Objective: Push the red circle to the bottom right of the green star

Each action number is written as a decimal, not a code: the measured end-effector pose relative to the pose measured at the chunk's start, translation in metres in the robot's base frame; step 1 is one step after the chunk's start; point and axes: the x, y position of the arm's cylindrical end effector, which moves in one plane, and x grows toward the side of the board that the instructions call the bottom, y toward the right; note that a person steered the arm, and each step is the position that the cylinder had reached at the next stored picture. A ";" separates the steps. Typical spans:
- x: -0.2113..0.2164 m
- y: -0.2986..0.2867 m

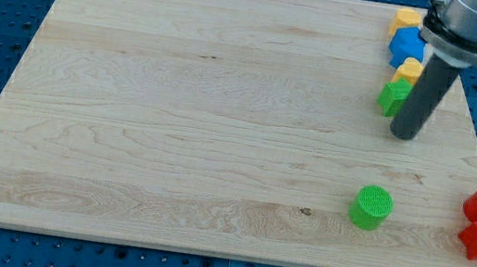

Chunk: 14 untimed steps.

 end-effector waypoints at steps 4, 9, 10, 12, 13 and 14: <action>0.095 0.142; 0.119 0.059; 0.133 0.058; 0.145 0.089; 0.138 0.110; 0.115 0.128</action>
